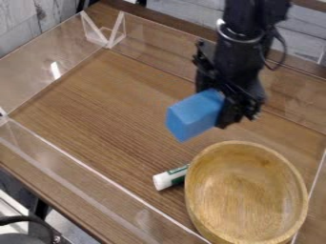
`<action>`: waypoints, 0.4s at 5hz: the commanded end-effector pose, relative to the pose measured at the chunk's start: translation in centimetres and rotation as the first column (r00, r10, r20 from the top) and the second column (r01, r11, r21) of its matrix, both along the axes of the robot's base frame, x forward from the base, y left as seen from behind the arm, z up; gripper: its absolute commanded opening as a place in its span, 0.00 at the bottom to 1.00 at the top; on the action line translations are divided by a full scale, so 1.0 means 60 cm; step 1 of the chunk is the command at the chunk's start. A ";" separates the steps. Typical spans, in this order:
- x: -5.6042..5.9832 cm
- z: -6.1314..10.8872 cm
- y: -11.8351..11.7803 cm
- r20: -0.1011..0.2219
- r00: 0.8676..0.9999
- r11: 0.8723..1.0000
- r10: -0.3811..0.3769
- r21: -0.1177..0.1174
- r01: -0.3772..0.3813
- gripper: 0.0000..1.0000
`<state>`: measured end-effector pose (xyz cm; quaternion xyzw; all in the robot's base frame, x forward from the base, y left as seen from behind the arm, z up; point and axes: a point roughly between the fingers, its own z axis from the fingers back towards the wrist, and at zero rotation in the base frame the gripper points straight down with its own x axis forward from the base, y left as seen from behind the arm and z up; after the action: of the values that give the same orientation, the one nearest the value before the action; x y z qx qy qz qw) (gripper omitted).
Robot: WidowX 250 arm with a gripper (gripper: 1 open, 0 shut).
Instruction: Put the blue block in the brown bowl
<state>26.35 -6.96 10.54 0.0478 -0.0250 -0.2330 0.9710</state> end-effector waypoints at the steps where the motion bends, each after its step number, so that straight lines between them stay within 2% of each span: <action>1: -0.009 0.026 -0.036 0.081 0.997 0.999 0.005 -0.034 -0.002 0.00; 2: -0.018 0.019 -0.061 0.104 0.995 0.999 0.006 -0.045 -0.001 0.00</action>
<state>24.87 -10.39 10.10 0.0421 -0.0496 -0.2288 0.9713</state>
